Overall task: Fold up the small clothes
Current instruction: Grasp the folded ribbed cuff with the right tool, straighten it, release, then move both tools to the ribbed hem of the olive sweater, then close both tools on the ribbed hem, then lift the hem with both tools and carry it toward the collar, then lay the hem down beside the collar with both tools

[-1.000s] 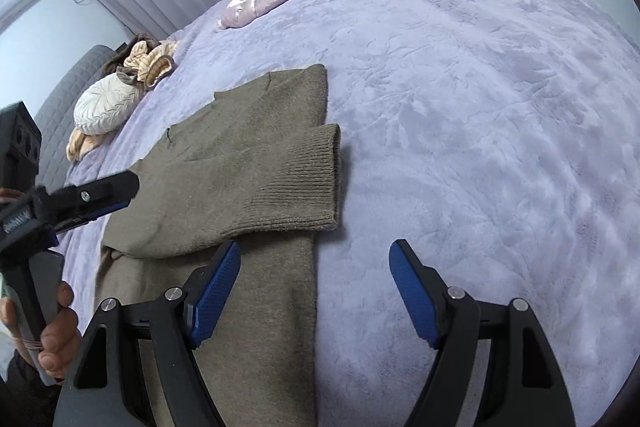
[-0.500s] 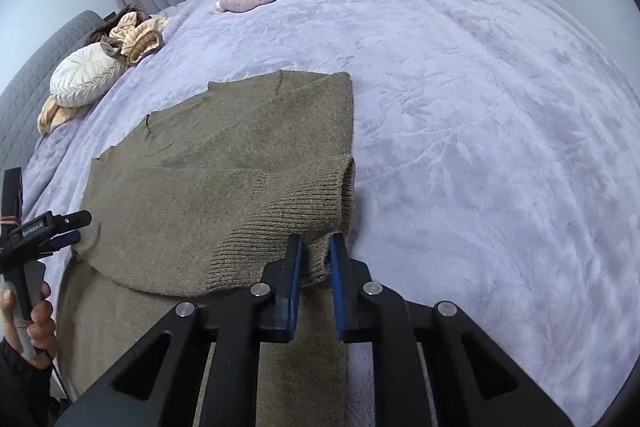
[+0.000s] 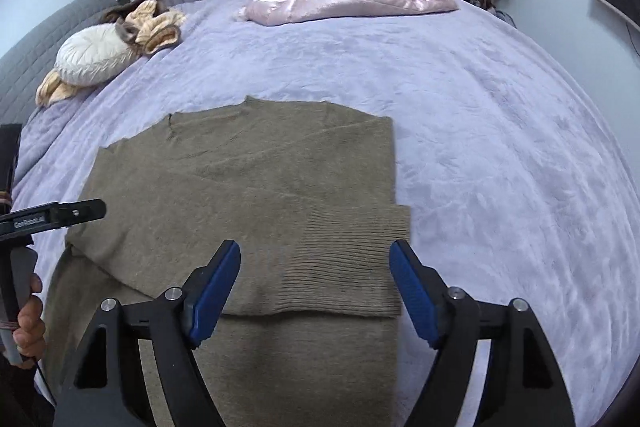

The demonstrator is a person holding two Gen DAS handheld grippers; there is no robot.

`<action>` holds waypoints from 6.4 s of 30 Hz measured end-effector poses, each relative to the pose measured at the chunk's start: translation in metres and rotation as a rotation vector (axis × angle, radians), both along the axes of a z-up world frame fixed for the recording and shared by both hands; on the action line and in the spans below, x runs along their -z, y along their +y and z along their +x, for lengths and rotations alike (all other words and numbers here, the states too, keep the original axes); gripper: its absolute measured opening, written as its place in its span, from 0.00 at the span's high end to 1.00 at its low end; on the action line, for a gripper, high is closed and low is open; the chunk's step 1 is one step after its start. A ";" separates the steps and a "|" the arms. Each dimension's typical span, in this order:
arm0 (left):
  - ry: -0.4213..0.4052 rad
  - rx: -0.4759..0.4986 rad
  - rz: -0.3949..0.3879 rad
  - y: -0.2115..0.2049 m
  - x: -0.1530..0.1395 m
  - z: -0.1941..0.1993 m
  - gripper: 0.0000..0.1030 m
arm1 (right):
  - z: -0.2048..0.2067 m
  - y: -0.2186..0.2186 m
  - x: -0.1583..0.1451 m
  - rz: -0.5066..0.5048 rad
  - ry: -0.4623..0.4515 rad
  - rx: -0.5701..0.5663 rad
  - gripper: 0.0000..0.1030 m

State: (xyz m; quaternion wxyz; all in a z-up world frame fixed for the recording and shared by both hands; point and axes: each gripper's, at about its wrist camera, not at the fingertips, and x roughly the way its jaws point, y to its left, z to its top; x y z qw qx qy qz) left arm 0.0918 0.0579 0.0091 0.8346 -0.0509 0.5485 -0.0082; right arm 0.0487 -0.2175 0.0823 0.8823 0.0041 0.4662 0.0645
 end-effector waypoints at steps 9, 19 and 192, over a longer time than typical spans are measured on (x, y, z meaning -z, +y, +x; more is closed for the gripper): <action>-0.097 0.081 -0.068 -0.016 -0.039 -0.057 0.00 | 0.003 0.002 0.022 -0.041 0.078 0.050 0.22; -0.047 0.117 0.061 -0.041 0.002 -0.096 0.00 | -0.040 0.050 0.023 -0.081 0.082 -0.089 0.22; -0.165 0.030 -0.187 0.035 -0.096 -0.004 0.88 | 0.050 -0.013 -0.053 0.201 -0.052 -0.144 0.89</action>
